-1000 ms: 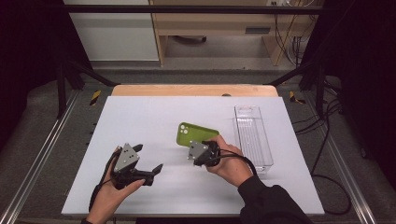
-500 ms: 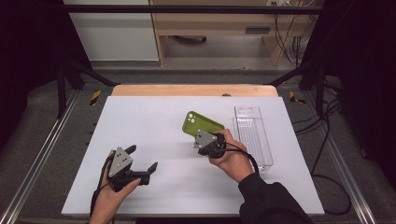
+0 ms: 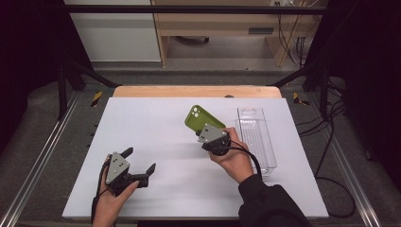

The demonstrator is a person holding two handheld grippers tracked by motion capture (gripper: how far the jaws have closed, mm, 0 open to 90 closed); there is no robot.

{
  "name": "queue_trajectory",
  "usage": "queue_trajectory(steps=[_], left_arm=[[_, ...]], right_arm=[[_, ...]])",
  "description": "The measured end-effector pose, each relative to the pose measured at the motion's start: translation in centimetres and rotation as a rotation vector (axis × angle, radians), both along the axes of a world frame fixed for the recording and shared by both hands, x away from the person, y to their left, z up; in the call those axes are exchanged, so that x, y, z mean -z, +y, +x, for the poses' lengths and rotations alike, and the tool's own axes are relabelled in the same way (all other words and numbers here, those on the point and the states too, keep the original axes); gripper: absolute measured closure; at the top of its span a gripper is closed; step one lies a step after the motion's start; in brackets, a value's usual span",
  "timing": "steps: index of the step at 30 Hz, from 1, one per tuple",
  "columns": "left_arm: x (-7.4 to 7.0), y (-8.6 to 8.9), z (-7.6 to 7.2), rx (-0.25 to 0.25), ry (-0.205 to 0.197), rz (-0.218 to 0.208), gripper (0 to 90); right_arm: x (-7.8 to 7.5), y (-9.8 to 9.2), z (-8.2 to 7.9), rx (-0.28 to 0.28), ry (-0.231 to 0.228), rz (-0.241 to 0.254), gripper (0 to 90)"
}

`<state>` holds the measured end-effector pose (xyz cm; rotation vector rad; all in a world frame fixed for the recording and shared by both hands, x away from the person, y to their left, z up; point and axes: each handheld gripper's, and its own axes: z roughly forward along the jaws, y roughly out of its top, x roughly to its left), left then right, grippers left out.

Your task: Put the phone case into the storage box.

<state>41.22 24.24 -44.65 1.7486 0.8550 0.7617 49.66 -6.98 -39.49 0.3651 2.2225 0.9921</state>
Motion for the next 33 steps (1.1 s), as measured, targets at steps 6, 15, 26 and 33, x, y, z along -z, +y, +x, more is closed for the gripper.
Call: queue_trajectory(steps=[6,15,26,33], left_arm=[[0.1,0.4,-0.1,-0.024,-0.005,-0.028,2.6],[0.4,0.8,-0.1,-0.034,-0.005,-0.047,2.7],[0.4,0.9,-0.3,-0.040,-0.014,-0.054,2.7],[0.4,1.1,-0.3,-0.051,-0.021,-0.066,2.7]], right_arm=[[-0.5,-0.5,0.5,0.032,0.001,0.081,87.9],[-0.9,-1.1,1.2,0.062,0.026,0.173,88.1],[-1.9,-1.8,1.5,0.080,0.031,0.242,88.2],[-2.8,-2.3,1.6,0.094,0.026,0.291,88.3]])
